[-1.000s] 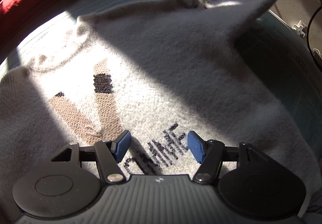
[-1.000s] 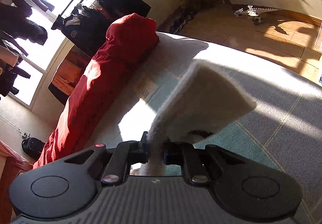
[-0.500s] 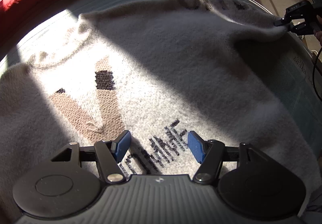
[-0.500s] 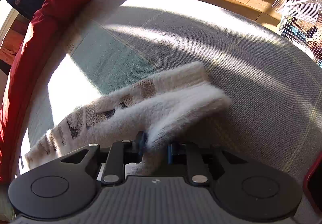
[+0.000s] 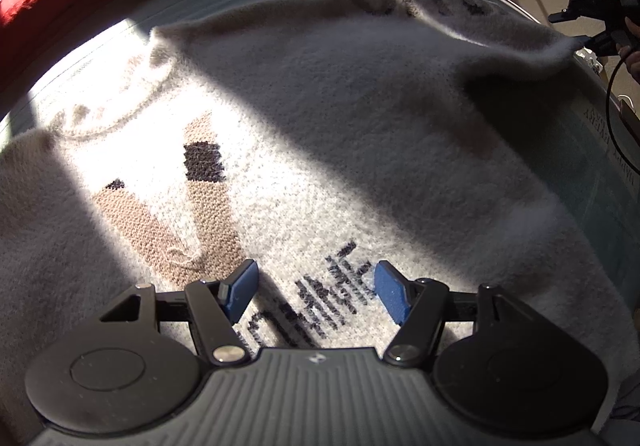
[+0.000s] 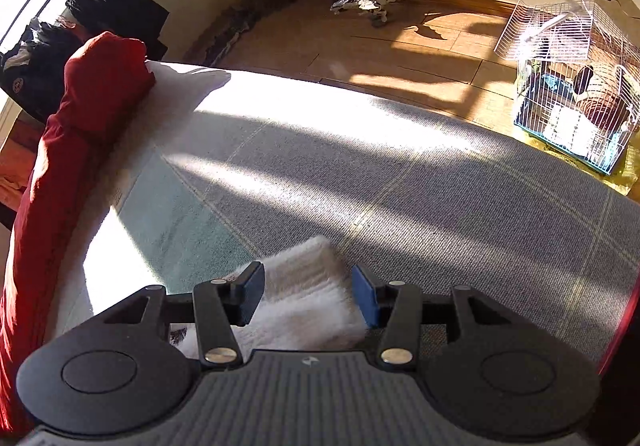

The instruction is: Fold clothes

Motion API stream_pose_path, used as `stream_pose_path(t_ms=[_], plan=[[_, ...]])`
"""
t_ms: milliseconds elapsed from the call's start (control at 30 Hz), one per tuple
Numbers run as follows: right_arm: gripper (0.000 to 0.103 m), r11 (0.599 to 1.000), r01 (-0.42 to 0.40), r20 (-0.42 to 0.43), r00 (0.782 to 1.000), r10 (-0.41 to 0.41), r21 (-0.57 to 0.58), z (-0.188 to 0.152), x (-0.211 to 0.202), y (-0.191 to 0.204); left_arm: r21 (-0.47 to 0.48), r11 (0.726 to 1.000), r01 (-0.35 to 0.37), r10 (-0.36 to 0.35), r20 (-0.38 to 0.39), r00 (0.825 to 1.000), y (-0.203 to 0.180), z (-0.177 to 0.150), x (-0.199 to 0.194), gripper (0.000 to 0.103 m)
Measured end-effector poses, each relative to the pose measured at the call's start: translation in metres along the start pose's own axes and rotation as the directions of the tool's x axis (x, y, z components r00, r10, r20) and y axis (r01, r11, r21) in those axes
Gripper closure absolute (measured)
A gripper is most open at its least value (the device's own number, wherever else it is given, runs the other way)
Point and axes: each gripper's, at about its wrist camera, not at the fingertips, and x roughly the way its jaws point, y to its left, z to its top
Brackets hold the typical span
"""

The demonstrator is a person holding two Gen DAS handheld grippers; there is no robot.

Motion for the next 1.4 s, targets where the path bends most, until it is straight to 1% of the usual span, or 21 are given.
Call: stream_pose_path(t_ms=[67,167,233,300,433,500,567,633,700,800,867,900,933,1000,1067,1100,1133,1167,1233,1333,1400], plan=[[0.046,0.991,0.051,-0.043,0.997,-0.057,-0.12,0.005,0.021,0.021,0.007,1.0,-0.002,0.002,-0.003,1.0,-0.001,0.001,0.001,0.037],[0.043,0.946,0.111,-0.081,0.987,-0.142,-0.304,-0.001,0.039,0.042,0.018,1.0,-0.003,0.003,-0.007,1.0,-0.001,0.002,0.001,0.036],[0.049,0.922,0.117,-0.079,0.985,-0.156,-0.368,-0.003,0.037,0.052,0.018,1.0,-0.001,0.001,-0.008,1.0,0.0,0.002,0.002,0.036],[0.09,0.908,0.11,-0.076,0.985,-0.154,-0.405,-0.004,0.033,0.06,0.019,1.0,-0.002,0.002,-0.01,1.0,-0.001,0.002,0.003,0.036],[0.091,0.839,0.197,0.063,0.979,-0.191,-0.507,-0.001,0.024,0.086,0.031,0.999,-0.008,0.008,-0.01,1.0,-0.002,0.005,0.001,0.036],[0.09,0.851,0.213,0.099,0.977,-0.188,-0.48,0.011,0.026,0.091,0.039,0.999,-0.013,0.012,0.003,1.0,-0.003,0.007,-0.001,0.036],[0.09,0.84,0.231,0.081,0.972,-0.219,-0.49,0.016,0.038,0.097,0.043,0.999,-0.016,0.016,0.01,1.0,-0.002,0.011,-0.001,0.036],[0.083,0.82,0.276,0.073,0.958,-0.278,-0.501,0.014,0.046,0.101,0.039,0.999,-0.016,0.015,0.018,1.0,-0.001,0.014,-0.002,0.036],[0.071,0.819,0.321,0.11,0.946,-0.306,-0.476,0.009,0.036,0.107,0.037,0.999,-0.008,0.007,0.031,1.0,0.001,0.016,-0.003,0.036],[0.054,0.871,0.228,0.1,0.974,-0.204,-0.435,-0.006,0.009,0.123,0.035,0.999,-0.006,0.004,0.041,0.999,0.002,0.016,-0.007,0.036],[0.054,0.898,0.073,0.009,0.997,-0.077,-0.433,-0.023,-0.001,0.138,0.035,0.999,-0.007,0.006,0.049,0.999,0.002,0.014,-0.01,0.036],[0.054,0.903,-0.022,-0.051,0.999,0.0,-0.429,-0.033,-0.006,0.148,0.035,0.999,-0.008,0.007,0.053,0.999,0.002,0.014,-0.011,0.036],[0.054,0.9,-0.12,-0.115,0.99,0.078,-0.419,-0.044,-0.009,0.157,0.035,0.999,-0.008,0.006,0.056,0.998,0.002,0.013,-0.011,0.036],[0.052,0.868,-0.319,-0.266,0.937,0.227,-0.381,-0.074,-0.008,0.178,0.034,0.999,-0.005,0.003,0.056,0.998,0.002,0.012,-0.011,0.036],[0.052,0.831,-0.386,-0.347,0.903,0.252,-0.401,-0.106,0.001,0.201,0.034,0.999,0.0,-0.002,0.056,0.998,0.002,0.01,-0.01,0.036],[0.052,0.809,-0.406,-0.385,0.89,0.244,-0.426,-0.121,0.009,0.211,0.031,1.0,-0.001,-0.001,0.055,0.998,0.003,0.008,-0.01,0.036],[0.052,0.794,-0.399,-0.404,0.89,0.213,-0.459,-0.135,0.02,0.219,0.028,1.0,-0.002,0.001,0.055,0.999,0.004,0.007,-0.009,0.036],[0.052,0.786,-0.374,-0.408,0.897,0.171,-0.492,-0.146,0.032,0.225,0.021,1.0,-0.002,0.001,0.053,0.999,0.005,0.005,-0.01,0.036],[0.055,0.759,-0.304,-0.363,0.927,0.096,-0.575,-0.161,0.051,0.231,0.007,1.0,-0.002,0.001,0.051,0.999,0.008,0.002,-0.011,0.036],[0.06,0.743,-0.252,-0.273,0.957,0.097,-0.62,-0.156,0.06,0.238,0.008,1.0,-0.004,0.003,0.05,0.999,0.01,-0.003,-0.012,0.036],[0.06,0.758,-0.237,-0.271,0.959,0.082,-0.608,-0.148,0.062,0.241,0.007,1.0,-0.011,0.011,0.051,0.999,0.011,-0.006,-0.013,0.036]])
